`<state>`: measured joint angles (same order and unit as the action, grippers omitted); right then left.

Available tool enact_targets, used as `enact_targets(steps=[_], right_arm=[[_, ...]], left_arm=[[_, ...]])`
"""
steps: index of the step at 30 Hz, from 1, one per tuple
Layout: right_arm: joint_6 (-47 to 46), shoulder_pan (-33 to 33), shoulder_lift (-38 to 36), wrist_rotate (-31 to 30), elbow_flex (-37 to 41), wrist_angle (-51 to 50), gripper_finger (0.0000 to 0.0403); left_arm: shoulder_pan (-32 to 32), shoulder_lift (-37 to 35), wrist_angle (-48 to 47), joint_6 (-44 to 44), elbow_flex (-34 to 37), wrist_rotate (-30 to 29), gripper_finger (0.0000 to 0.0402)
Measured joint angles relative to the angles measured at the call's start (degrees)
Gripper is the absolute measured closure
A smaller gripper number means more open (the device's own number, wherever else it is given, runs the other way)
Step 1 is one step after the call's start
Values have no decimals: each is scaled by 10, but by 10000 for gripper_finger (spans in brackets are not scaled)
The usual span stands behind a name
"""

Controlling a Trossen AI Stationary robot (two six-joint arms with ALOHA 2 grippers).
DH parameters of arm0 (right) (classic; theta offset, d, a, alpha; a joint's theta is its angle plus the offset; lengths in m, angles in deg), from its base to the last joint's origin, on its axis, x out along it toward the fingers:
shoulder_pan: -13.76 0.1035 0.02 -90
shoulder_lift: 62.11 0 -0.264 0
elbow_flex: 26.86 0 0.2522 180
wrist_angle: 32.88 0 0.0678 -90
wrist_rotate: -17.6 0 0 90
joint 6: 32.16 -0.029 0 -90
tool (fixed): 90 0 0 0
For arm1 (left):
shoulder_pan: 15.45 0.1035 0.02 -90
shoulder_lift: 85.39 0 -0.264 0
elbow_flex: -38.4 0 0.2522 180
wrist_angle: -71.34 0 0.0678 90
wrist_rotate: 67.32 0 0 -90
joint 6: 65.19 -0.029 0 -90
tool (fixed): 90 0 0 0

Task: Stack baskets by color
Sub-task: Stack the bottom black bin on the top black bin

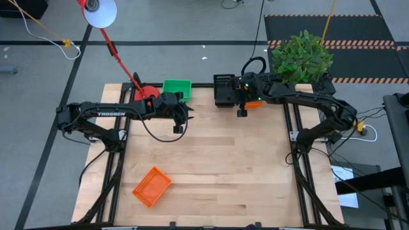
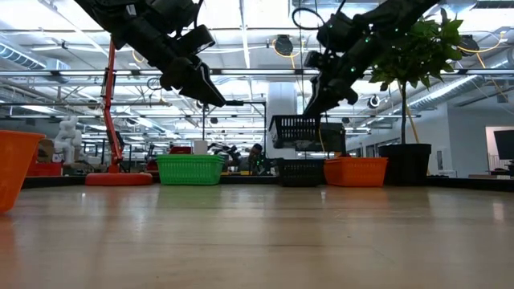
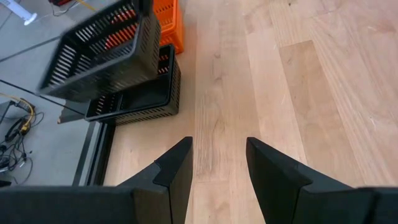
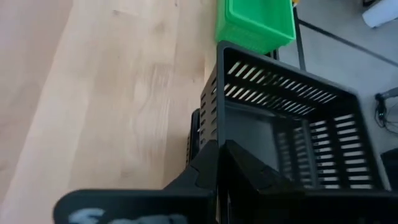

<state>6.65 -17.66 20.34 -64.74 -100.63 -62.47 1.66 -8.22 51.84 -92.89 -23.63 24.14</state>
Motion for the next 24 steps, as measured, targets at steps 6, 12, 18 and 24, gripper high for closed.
enact_targets(steps=[6, 12, 18, 24], right_arm=[[-2, -9, 31, 1, 0, 15, 392], [-2, -12, 39, 0, 7, 25, 392], [-2, -16, 40, 0, 21, 48, 392], [0, -27, 40, -1, 41, 74, 392]], left_arm=[[0, 0, -1, 9, 0, 0, 250], [0, 0, -2, 9, 0, 0, 250], [0, 0, -2, 9, 0, 0, 250], [0, 0, -2, 9, 0, 0, 250]])
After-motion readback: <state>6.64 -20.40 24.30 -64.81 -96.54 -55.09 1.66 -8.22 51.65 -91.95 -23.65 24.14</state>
